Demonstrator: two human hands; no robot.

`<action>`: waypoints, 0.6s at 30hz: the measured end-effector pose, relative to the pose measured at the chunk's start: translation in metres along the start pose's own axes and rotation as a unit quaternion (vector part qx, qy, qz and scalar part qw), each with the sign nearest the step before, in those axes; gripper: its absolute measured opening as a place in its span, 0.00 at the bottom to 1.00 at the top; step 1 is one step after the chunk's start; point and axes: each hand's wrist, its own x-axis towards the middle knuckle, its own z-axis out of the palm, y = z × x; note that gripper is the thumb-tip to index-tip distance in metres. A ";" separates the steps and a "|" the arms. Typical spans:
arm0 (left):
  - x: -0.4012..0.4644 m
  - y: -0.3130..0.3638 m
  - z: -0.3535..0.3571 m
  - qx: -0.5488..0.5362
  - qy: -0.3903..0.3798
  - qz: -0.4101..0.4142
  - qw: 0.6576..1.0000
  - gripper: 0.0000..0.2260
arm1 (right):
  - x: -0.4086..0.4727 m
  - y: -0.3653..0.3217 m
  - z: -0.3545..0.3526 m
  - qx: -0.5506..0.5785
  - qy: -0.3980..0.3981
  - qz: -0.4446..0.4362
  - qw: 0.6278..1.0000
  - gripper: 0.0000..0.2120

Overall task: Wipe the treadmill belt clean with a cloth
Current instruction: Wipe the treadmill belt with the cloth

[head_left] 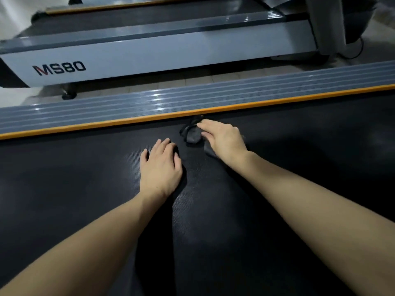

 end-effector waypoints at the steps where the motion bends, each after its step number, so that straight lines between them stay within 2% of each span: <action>1: 0.000 -0.001 0.000 0.002 -0.001 0.003 1.000 0.18 | -0.019 -0.003 -0.005 0.017 0.007 -0.026 1.000 0.14; 4: 0.000 0.000 0.000 0.010 0.001 0.009 1.000 0.18 | -0.103 -0.021 -0.032 0.066 -0.011 -0.098 0.993 0.15; 7: -0.001 0.002 -0.004 0.002 -0.001 0.013 1.000 0.19 | -0.162 -0.035 -0.055 0.095 -0.049 -0.126 0.986 0.14; 11: -0.018 -0.003 -0.018 0.004 0.006 0.047 0.999 0.19 | -0.136 -0.026 -0.047 0.064 -0.054 -0.131 0.988 0.15; 13: -0.038 -0.005 -0.024 0.012 -0.004 0.058 0.998 0.17 | -0.098 -0.022 -0.033 0.042 -0.011 -0.067 0.997 0.15; 16: -0.081 -0.006 -0.034 0.031 -0.014 0.078 0.996 0.20 | -0.072 -0.043 -0.024 0.061 0.019 0.102 0.993 0.14; 18: -0.107 -0.007 -0.038 0.033 -0.026 0.073 0.996 0.21 | -0.093 -0.063 -0.024 0.072 0.016 0.121 0.990 0.15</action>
